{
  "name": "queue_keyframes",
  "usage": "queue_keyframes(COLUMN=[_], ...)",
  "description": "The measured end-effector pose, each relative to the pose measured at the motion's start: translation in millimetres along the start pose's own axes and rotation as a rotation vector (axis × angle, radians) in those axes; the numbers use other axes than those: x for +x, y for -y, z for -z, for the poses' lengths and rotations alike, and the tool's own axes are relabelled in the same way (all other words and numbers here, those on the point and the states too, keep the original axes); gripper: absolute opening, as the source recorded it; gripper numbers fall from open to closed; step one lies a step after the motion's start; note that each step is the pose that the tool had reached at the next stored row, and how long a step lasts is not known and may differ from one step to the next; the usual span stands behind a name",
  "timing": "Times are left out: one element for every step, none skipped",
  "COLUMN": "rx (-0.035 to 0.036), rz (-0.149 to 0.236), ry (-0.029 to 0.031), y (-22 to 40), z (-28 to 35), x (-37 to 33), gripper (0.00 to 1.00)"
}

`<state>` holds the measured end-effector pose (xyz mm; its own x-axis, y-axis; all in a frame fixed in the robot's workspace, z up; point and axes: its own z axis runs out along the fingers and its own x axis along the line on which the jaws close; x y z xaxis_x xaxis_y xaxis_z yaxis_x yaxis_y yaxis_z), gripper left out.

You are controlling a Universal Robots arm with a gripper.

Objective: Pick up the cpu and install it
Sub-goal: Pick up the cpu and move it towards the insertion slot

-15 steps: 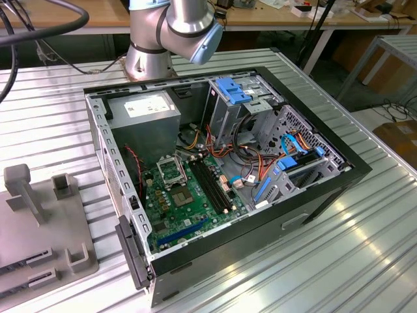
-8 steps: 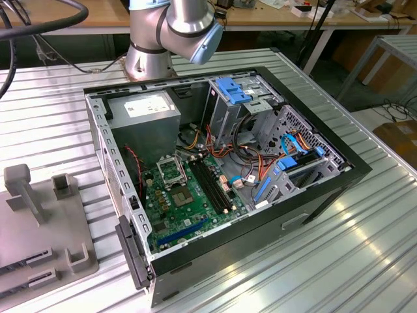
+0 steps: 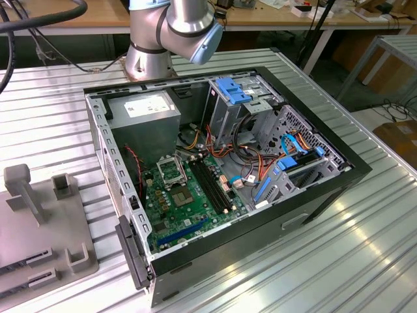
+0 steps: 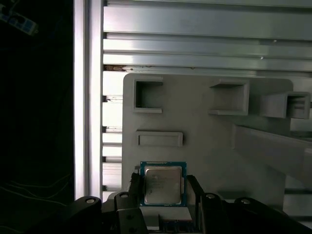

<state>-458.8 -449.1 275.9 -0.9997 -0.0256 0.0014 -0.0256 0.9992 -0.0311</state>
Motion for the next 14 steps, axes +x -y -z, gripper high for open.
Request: queue_keyframes(rx=[-0.0001, 0.0000, 0.0000, 0.0001, 0.0000, 0.0000, 0.0000, 0.0001, 0.0003, 0.0002, 0.0001, 0.0000, 0.0001, 0.0001], rz=[0.000, 0.000, 0.000, 0.000, 0.000, 0.000, 0.000, 0.000, 0.000, 0.000, 0.000, 0.000, 0.000, 0.000], ry=[0.0000, 0.0001, 0.0000, -0.0001, -0.0001, -0.0001, 0.0000, -0.0001, -0.0004, -0.0004, -0.0002, -0.0001, -0.0001, -0.0002], y=[0.0, 0.0, 0.0, 0.0, 0.0, 0.0, 0.0, 0.0, 0.1, 0.1, 0.1, 0.1, 0.1, 0.2], z=[0.1, 0.1, 0.2, 0.3, 0.3, 0.3, 0.3, 0.4, 1.3, 1.8, 2.3, 3.1, 3.9, 4.9], x=[0.0, 0.0, 0.0, 0.0, 0.0, 0.0, 0.0, 0.0, 0.1, 0.0, 0.0, 0.0, 0.0, 0.0], gripper=[0.47, 0.47, 0.47, 0.47, 0.47, 0.47, 0.47, 0.47, 0.47, 0.47, 0.47, 0.47, 0.47, 0.47])
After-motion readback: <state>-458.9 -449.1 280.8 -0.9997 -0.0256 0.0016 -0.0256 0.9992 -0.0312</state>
